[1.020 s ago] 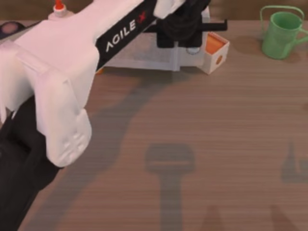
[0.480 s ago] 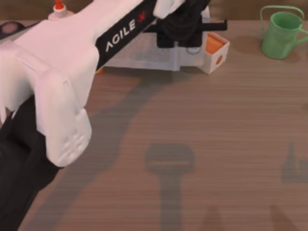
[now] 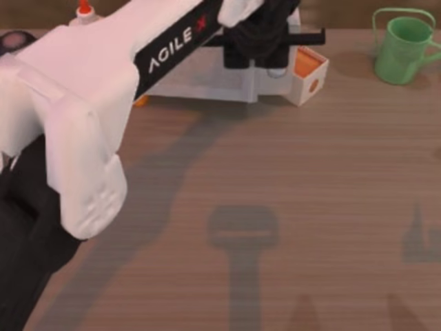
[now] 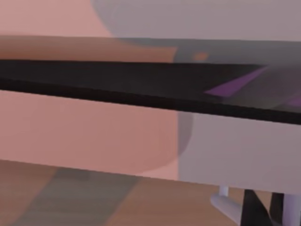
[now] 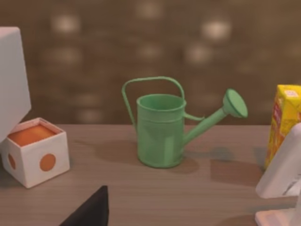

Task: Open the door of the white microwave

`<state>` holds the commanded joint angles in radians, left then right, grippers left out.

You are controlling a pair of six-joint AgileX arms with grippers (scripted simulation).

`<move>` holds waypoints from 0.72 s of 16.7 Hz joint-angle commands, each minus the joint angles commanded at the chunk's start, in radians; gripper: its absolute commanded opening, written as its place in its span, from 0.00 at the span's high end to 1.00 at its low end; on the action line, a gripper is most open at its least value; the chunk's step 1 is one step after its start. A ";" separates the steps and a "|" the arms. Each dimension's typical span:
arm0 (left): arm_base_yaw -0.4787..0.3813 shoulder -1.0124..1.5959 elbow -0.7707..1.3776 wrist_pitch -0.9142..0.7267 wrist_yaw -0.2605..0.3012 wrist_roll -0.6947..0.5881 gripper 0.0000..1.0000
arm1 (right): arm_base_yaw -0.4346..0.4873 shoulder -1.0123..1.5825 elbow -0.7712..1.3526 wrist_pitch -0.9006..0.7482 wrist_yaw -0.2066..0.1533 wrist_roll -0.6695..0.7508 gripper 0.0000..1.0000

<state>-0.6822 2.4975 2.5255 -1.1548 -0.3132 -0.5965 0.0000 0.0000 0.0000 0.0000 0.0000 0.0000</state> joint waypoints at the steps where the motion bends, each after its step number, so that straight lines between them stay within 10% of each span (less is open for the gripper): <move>1: 0.003 -0.021 -0.035 0.018 0.003 0.010 1.00 | 0.000 0.000 0.000 0.000 0.000 0.000 0.00; 12: 0.010 -0.133 -0.251 0.128 0.030 0.070 1.00 | 0.000 0.000 0.000 0.000 0.000 0.000 0.00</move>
<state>-0.6720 2.3645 2.2742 -1.0272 -0.2837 -0.5268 0.0000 0.0000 0.0000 0.0000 0.0000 0.0000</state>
